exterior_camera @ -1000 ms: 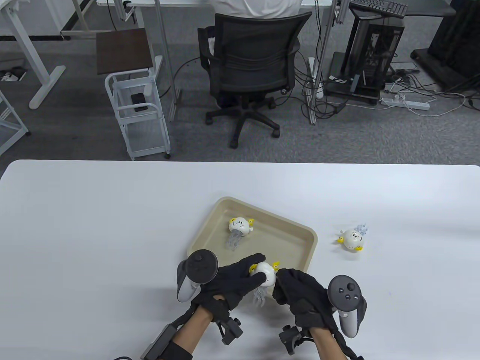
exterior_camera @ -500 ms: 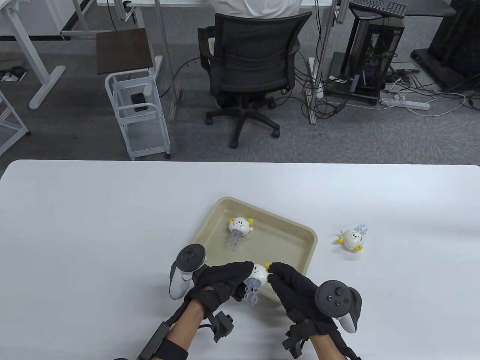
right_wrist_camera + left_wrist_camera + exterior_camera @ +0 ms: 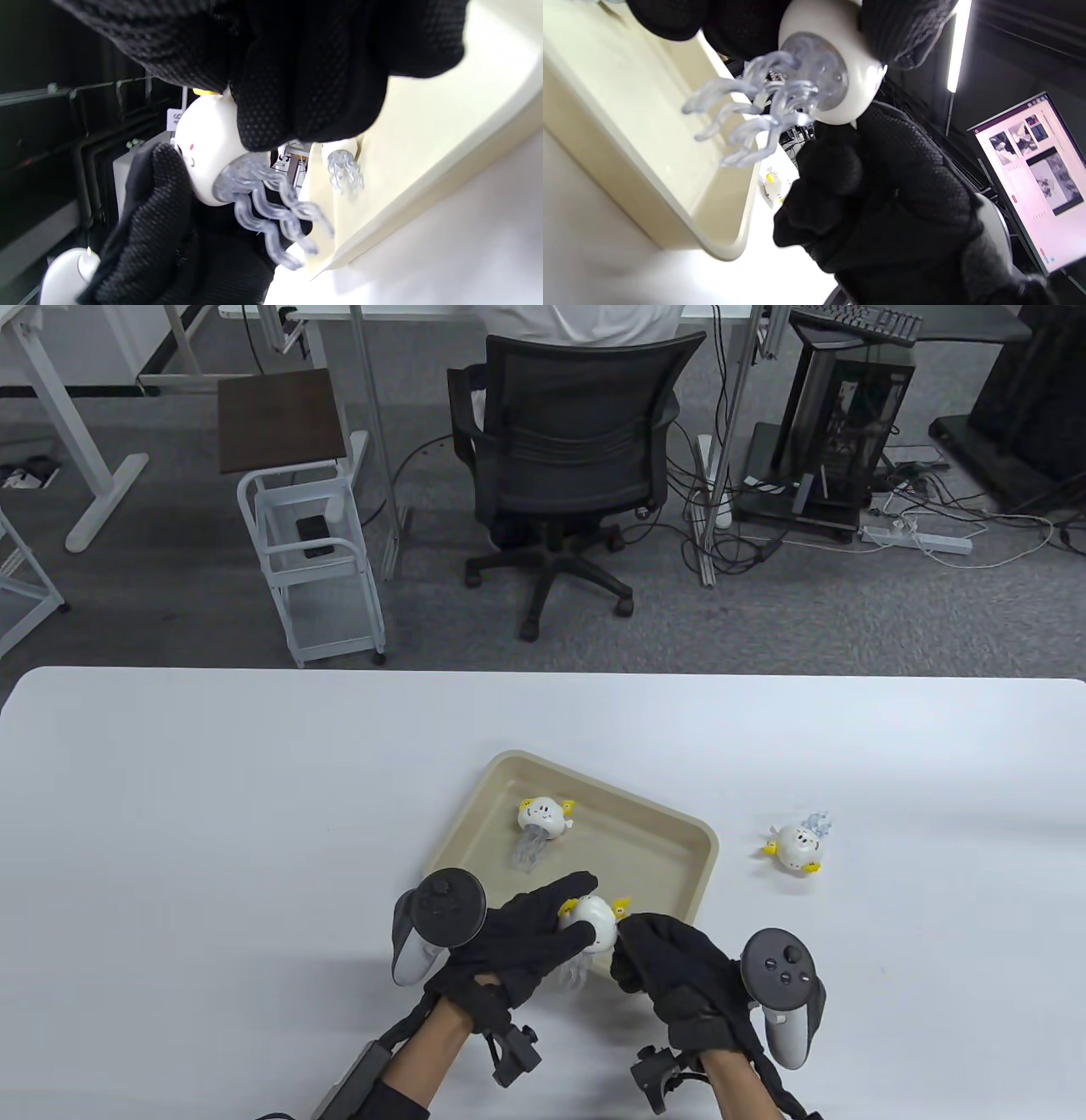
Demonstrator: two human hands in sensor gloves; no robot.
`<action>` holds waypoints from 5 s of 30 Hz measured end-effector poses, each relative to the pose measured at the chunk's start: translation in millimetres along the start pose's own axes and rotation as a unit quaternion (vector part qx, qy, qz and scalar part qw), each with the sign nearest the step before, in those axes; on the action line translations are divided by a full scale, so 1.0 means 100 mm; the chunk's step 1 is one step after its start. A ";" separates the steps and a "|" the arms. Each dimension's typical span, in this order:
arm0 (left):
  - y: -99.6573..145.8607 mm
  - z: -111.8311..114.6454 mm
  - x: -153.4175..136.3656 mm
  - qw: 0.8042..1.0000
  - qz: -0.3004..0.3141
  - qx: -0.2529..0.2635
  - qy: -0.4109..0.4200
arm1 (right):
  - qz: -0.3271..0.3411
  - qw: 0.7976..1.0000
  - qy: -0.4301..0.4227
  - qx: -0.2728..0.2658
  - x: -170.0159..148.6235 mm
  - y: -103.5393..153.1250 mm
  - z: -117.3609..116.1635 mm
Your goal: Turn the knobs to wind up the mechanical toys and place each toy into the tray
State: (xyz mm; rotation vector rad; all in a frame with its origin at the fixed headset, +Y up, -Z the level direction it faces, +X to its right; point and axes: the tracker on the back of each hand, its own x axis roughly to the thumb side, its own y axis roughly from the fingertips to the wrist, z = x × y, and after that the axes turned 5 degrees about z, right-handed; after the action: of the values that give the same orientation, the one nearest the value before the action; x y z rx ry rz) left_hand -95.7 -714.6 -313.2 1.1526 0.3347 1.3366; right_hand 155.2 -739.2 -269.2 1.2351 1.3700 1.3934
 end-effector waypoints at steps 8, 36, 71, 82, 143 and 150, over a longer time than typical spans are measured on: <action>0.00 -0.04 -0.15 0.996 -0.074 -0.010 0.050 | 0.076 0.988 0.137 0.002 0.11 0.03 -0.07; 0.04 -0.09 -0.03 0.993 -0.079 -0.031 0.079 | 0.171 0.963 0.209 -0.015 0.30 0.13 -0.08; -0.54 -0.70 0.09 0.939 -0.186 0.008 -0.288 | 0.061 0.852 0.496 0.154 0.25 0.09 -0.24; -0.90 -0.04 -0.15 0.885 -0.135 -0.185 -0.406 | 0.064 0.854 0.497 0.140 0.25 0.08 -0.20; 0.47 -0.50 -0.38 0.891 -0.219 -0.114 -0.381 | -0.306 0.720 0.620 0.058 -0.42 -1.48 1.22; 0.46 -0.49 -0.38 0.889 -0.221 -0.116 -0.385 | -0.271 0.708 0.652 0.016 -0.48 -1.45 1.17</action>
State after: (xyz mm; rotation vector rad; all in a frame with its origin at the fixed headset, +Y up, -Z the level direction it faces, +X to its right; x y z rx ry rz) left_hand -170.7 -734.1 -313.8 1.2150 -0.1432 0.4363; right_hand 266.5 -749.4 -425.8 -0.4616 2.3673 1.7755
